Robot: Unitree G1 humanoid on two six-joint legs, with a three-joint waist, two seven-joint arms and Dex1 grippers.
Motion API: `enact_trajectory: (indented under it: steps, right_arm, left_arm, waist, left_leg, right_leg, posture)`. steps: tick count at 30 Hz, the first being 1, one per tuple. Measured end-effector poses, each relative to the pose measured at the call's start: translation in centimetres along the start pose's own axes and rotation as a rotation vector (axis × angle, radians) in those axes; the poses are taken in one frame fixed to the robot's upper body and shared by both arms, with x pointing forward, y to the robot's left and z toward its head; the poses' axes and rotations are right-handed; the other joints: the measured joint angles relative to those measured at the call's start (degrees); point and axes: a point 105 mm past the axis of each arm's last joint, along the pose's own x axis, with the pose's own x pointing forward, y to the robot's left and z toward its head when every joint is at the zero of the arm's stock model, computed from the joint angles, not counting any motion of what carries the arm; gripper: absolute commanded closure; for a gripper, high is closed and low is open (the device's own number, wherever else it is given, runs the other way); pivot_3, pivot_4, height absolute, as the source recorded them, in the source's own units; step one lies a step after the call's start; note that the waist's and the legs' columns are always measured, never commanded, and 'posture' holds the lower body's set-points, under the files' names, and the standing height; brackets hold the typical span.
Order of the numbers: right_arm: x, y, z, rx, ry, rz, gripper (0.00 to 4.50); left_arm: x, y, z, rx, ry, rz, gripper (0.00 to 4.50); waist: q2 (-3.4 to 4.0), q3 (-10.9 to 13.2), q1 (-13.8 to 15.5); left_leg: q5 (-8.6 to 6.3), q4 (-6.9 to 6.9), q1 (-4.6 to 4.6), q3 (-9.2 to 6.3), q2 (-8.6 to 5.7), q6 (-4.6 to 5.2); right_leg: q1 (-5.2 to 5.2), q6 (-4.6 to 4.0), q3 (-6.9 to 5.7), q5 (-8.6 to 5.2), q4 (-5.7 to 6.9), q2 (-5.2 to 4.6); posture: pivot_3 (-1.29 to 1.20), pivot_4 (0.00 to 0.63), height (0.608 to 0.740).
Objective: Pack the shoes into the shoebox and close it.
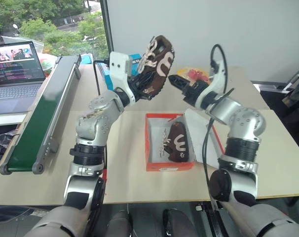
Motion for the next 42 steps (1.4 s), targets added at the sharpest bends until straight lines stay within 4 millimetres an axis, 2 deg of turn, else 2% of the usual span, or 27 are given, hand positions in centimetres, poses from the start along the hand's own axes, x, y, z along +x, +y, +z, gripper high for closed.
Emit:
enact_trajectory:
  steps: [4,6,11,16,26,32,35,42]
  right_arm:
    - [-1.1,-0.5,1.1,0.003,-0.009,-0.006,0.0]
    - [-1.2,-0.1,1.2,0.013,-0.008,0.015,0.0]
    - [-0.7,1.8,0.2,0.0,0.027,0.072,0.0]
    - [-0.3,2.1,-0.3,-0.006,0.046,0.075,0.0]
    - [-0.1,1.2,-0.1,0.006,0.037,0.056,0.0]
    - [0.3,0.7,0.3,0.032,-0.002,0.049,0.0]
    - [0.5,0.6,0.1,0.05,-0.007,0.051,0.65]
    - [1.0,1.6,0.0,0.064,-0.009,0.09,3.15]
  left_arm:
    - [-0.7,2.8,-0.6,0.019,0.024,0.072,4.1]
    - [-0.7,3.0,-0.7,0.013,0.025,0.077,4.1]
    - [0.1,1.6,-1.1,-0.009,0.013,0.038,4.1]
    - [0.7,0.3,-1.2,-0.027,0.002,0.009,4.1]
    - [1.5,-3.3,-0.7,-0.062,-0.015,-0.071,4.1]
    - [1.1,-3.4,-1.1,-0.068,0.007,-0.059,4.1]
    - [1.0,-3.3,-1.4,-0.075,0.013,-0.047,4.13]
    - [1.0,-3.0,-1.6,-0.093,0.023,-0.028,4.13]
  waist:
    - [0.01,0.0,-0.1]
    - [0.03,0.0,-0.1]
    - [0.03,0.0,0.0]
    - [0.03,0.0,0.0]
    - [0.03,0.0,0.0]
    - [0.04,0.0,-0.1]
    - [0.04,0.0,0.0]
    - [0.05,0.0,0.0]
  left_leg:
    - [0.0,-0.02,0.0,0.01,0.01,0.01]
    - [0.0,-0.03,0.0,0.0,0.01,0.0]
    - [0.0,-0.02,-0.02,-0.02,0.01,0.01]
    - [0.0,-0.02,-0.05,-0.03,0.01,0.01]
    - [0.0,-0.02,-0.05,-0.05,0.0,0.02]
    - [0.0,-0.02,-0.02,-0.08,0.0,0.02]
    - [-0.01,-0.02,-0.03,-0.08,0.0,0.02]
    - [0.0,-0.02,-0.03,-0.09,0.01,0.02]
  right_leg:
    - [-0.01,0.01,0.01,0.0,-0.03,0.02]
    - [-0.01,0.01,0.01,0.0,-0.03,0.01]
    - [-0.01,0.01,0.01,0.0,-0.02,0.0]
    - [-0.01,0.01,0.0,0.0,-0.04,0.0]
    - [-0.01,0.01,0.01,-0.01,-0.04,0.01]
    - [-0.03,0.01,0.07,-0.01,-0.01,0.03]
    - [-0.03,0.02,0.07,-0.01,-0.03,0.02]
    - [-0.03,0.02,0.06,-0.01,-0.02,0.02]
  posture:
    - [0.0,0.15,0.74]
    - [0.0,0.15,0.74]
    - [0.0,0.15,0.74]
    - [0.0,0.15,0.74]
    - [0.0,0.15,0.74]
    - [0.0,0.15,0.74]
    - [0.0,0.15,0.74]
    - [0.0,0.15,0.74]
